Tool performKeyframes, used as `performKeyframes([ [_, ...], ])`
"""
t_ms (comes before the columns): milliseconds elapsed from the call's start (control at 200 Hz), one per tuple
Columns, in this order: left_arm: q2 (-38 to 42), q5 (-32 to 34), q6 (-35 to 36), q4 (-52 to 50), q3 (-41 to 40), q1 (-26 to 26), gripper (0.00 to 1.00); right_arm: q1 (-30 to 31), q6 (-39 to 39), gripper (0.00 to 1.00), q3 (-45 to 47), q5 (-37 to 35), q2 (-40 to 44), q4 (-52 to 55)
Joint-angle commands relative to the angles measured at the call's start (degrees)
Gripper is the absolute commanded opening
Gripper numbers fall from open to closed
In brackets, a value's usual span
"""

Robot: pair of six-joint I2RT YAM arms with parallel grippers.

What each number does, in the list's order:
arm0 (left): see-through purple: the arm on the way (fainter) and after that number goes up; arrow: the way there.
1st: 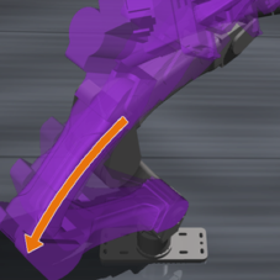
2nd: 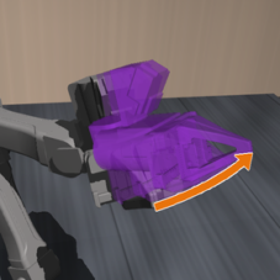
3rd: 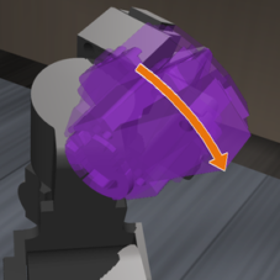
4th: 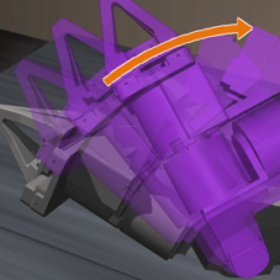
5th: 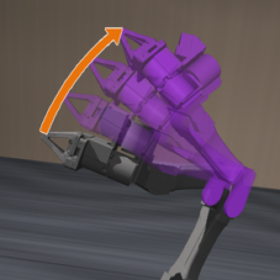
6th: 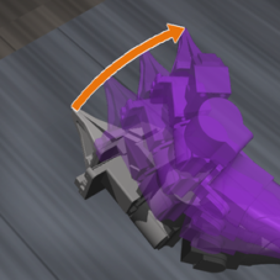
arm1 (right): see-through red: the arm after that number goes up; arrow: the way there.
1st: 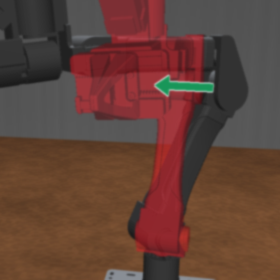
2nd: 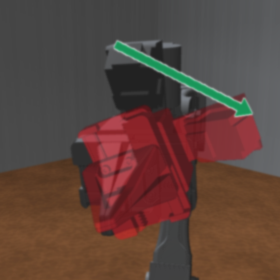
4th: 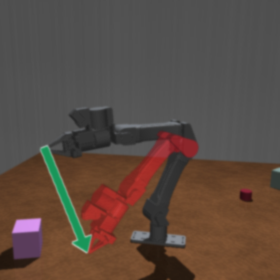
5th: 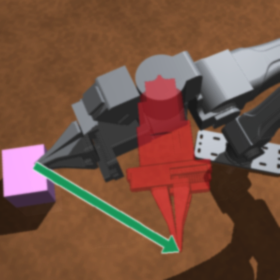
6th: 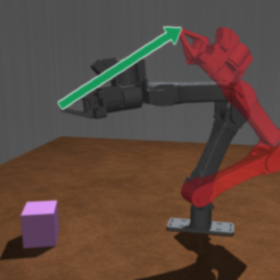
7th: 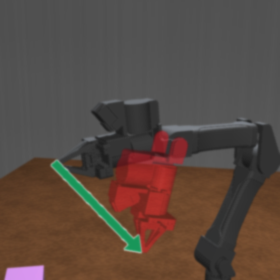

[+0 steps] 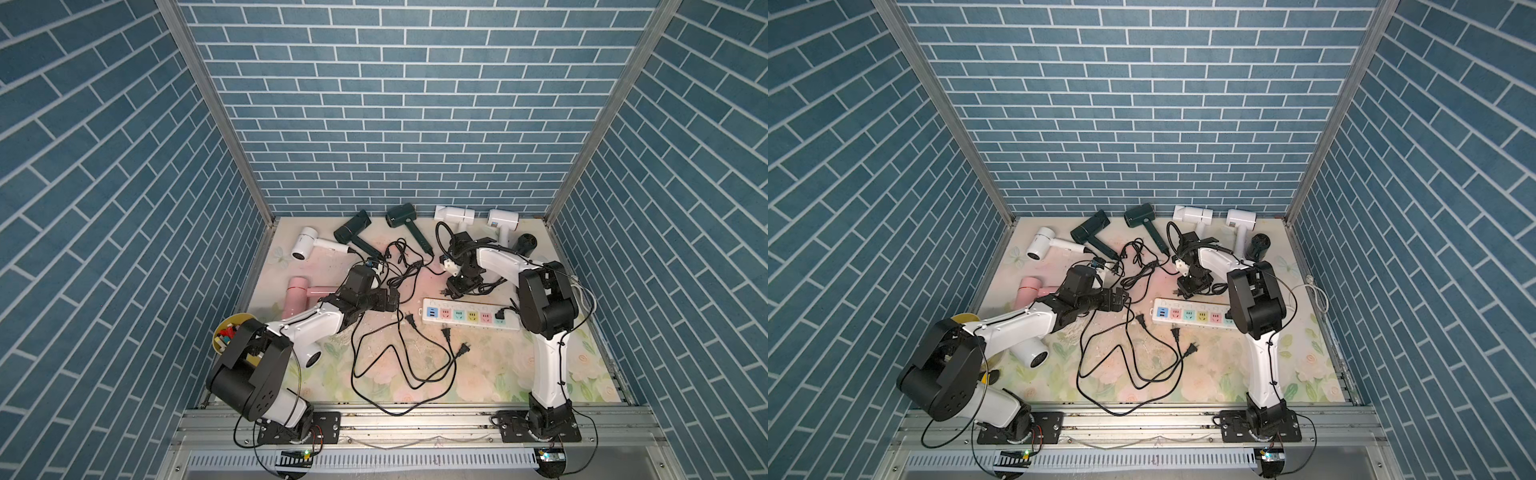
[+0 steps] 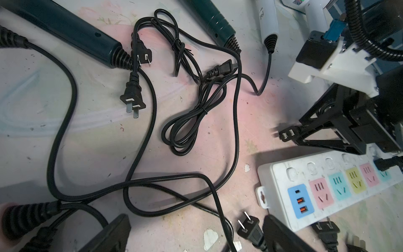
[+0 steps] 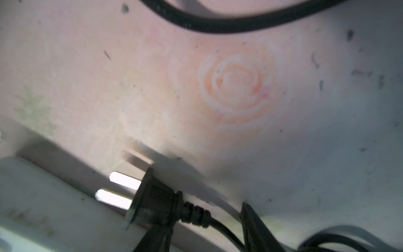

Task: Charge the blow dryers
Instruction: Pick up the plug from the center of the board.

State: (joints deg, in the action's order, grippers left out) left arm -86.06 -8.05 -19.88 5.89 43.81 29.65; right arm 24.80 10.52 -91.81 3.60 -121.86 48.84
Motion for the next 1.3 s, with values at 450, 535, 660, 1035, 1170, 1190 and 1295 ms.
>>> performKeyframes([
  [450, 0.22, -0.71, 1.18, -1.24, 1.63, -0.15, 0.99, -0.19, 8.10, 0.50, -6.09, 9.15, -6.97, -0.43],
  [535, 1.22, -0.22, 1.66, -1.50, 1.39, -0.20, 0.99, -0.40, 8.46, 0.40, -6.17, 10.38, -6.76, -0.17],
  [660, 1.35, -0.56, 1.77, -0.90, 1.24, -0.20, 0.99, -1.45, 8.39, 0.21, -5.62, 12.88, -5.90, -0.62],
  [1035, -1.27, -9.23, 1.13, 2.45, 5.50, -0.09, 0.99, -5.86, 5.82, 0.00, -0.47, 23.34, 3.47, -6.25],
  [1170, -5.84, -16.22, -0.83, 7.44, 10.19, -0.07, 0.99, -7.93, 6.38, 0.00, -0.69, 30.08, 5.31, -4.05],
  [1190, -6.76, -17.35, -1.29, 8.21, 11.04, -0.11, 0.99, -7.99, 6.56, 0.00, -0.85, 30.82, 5.38, -3.65],
  [1295, -11.34, -22.17, -3.16, 11.57, 15.85, 0.01, 0.97, -9.05, 7.17, 0.00, -1.78, 35.08, 5.67, -1.35],
])
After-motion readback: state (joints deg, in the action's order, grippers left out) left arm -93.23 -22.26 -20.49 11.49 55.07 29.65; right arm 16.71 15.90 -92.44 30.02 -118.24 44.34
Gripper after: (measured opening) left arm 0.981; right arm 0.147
